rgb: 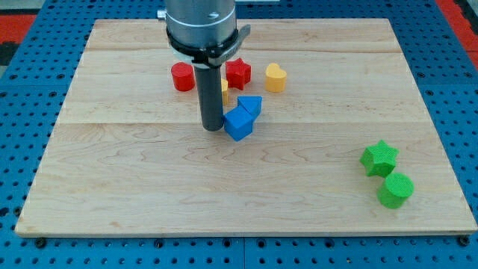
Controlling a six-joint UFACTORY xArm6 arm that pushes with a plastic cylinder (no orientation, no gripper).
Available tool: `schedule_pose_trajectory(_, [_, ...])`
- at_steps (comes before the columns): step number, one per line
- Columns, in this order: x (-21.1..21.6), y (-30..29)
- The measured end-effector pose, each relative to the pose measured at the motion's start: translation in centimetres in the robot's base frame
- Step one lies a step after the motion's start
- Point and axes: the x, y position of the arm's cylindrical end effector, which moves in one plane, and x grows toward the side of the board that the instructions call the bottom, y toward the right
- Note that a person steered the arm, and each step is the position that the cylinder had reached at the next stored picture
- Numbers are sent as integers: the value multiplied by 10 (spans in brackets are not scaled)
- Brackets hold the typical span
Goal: Move the blue blocks close to the yellow hexagon
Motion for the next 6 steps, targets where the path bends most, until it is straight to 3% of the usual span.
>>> schedule_pose_trajectory(1, [25, 10])
schedule_pose_trajectory(2, [19, 80])
schedule_pose_trajectory(3, [-9, 44])
schedule_pose_trajectory(4, [2, 51])
schedule_pose_trajectory(5, [1, 127])
schedule_pose_trajectory(6, [-33, 120])
